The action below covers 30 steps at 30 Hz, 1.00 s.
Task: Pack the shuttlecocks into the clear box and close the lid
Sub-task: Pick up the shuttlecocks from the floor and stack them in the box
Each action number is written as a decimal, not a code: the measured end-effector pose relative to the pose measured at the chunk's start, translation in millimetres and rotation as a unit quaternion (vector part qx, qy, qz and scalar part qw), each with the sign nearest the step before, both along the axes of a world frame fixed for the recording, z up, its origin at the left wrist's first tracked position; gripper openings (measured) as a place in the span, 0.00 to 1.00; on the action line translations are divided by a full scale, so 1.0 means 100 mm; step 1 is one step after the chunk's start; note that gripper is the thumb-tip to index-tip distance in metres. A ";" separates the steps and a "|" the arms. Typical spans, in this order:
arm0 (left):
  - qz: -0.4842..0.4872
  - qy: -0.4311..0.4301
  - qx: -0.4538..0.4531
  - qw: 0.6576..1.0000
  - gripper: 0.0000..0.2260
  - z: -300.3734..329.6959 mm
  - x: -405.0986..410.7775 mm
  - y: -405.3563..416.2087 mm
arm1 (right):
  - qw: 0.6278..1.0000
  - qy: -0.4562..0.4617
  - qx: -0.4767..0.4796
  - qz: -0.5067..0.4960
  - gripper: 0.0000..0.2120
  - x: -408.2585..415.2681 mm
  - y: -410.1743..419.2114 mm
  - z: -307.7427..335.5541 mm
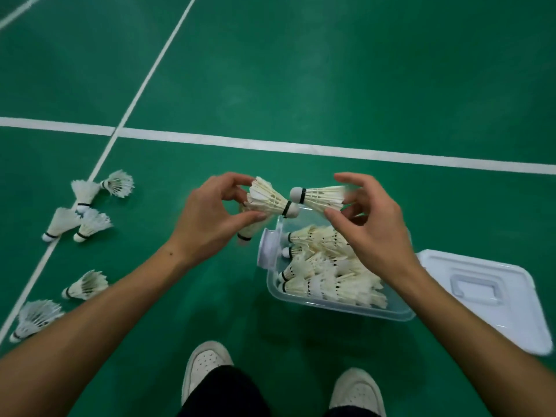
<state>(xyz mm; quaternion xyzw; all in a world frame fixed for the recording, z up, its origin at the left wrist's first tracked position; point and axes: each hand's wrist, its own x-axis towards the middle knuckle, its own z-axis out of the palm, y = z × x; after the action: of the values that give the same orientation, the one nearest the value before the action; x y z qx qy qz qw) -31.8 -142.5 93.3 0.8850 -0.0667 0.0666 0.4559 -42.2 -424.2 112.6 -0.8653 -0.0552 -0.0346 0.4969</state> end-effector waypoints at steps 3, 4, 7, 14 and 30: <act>0.061 -0.019 -0.014 0.998 0.24 -0.03 0.05 -0.15 | 0.999 0.019 -0.006 -0.028 0.23 -0.11 -0.24 -0.09; 0.074 -0.021 -0.022 0.997 0.24 -0.06 0.06 -0.20 | 0.999 0.032 -0.015 -0.028 0.24 -0.16 -0.28 -0.15; 0.088 -0.019 -0.028 0.996 0.26 -0.15 0.06 -0.28 | 0.994 0.078 -0.076 0.005 0.25 -0.32 -0.20 -0.40; 0.090 -0.011 -0.012 0.996 0.25 -0.24 0.04 -0.28 | 0.960 0.072 -0.255 0.090 0.24 -0.29 0.21 -0.82; 0.017 -0.031 0.058 0.998 0.27 -0.30 0.01 -0.25 | 0.972 0.207 -0.054 0.094 0.32 -0.08 0.42 -0.97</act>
<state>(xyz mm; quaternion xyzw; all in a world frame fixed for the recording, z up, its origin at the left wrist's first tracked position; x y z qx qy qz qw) -30.9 -167.2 62.8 0.9086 -0.0691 0.0975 0.4002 -50.2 -381.8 15.4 -0.8705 -0.0338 0.1945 0.4509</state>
